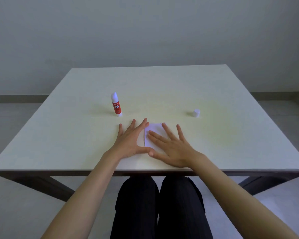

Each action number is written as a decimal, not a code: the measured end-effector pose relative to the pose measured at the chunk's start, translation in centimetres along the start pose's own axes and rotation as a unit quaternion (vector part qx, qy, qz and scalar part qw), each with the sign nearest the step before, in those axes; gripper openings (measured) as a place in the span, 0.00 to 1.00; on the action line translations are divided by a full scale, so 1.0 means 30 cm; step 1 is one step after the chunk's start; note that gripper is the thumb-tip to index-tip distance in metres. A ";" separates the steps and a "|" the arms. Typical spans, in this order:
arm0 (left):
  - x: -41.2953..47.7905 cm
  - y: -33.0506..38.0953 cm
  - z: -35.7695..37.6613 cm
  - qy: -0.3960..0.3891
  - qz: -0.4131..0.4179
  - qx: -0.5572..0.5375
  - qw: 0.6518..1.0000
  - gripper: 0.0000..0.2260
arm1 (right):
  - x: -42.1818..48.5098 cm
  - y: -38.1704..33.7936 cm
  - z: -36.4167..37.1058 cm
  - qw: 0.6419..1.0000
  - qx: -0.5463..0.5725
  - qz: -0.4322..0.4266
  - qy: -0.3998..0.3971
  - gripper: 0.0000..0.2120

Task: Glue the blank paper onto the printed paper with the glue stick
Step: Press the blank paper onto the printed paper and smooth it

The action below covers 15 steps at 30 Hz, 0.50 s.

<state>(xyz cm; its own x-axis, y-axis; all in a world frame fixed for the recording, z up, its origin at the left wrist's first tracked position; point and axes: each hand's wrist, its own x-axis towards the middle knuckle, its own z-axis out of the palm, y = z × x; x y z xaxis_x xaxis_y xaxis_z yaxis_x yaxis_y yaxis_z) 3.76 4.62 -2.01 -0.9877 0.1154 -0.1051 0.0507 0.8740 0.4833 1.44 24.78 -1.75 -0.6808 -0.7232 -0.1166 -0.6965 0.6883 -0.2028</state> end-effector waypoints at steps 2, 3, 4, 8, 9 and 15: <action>-0.002 0.002 -0.001 0.000 0.001 -0.005 1.000 0.52 | 0.019 0.016 -0.022 0.999 0.006 0.038 -0.010 0.35; -0.002 0.002 -0.002 0.003 0.000 -0.007 1.000 0.51 | 0.028 0.015 -0.025 0.998 0.007 0.056 -0.009 0.34; -0.002 0.002 -0.002 0.004 -0.001 -0.006 1.000 0.50 | 0.034 0.005 -0.025 0.998 0.008 0.066 -0.006 0.35; 0.000 -0.002 0.002 0.008 -0.001 -0.011 1.000 0.50 | 0.003 -0.067 0.019 1.000 0.024 0.000 0.002 0.43; 0.000 -0.003 0.001 0.009 0.000 -0.015 1.000 0.50 | -0.007 -0.069 0.024 1.000 0.028 -0.014 0.000 0.43; 0.001 -0.006 0.003 0.008 0.004 -0.011 1.000 0.51 | 0.065 0.021 -0.046 0.999 -0.009 0.040 -0.021 0.34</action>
<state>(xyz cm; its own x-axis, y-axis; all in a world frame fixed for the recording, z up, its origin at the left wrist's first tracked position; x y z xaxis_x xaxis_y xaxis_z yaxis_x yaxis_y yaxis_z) 3.75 4.51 -2.16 -0.9896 0.1144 -0.0870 0.0554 0.8622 0.5036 -0.64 23.87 -0.76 -0.7250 -0.6666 -0.1730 -0.6439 0.7452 -0.1734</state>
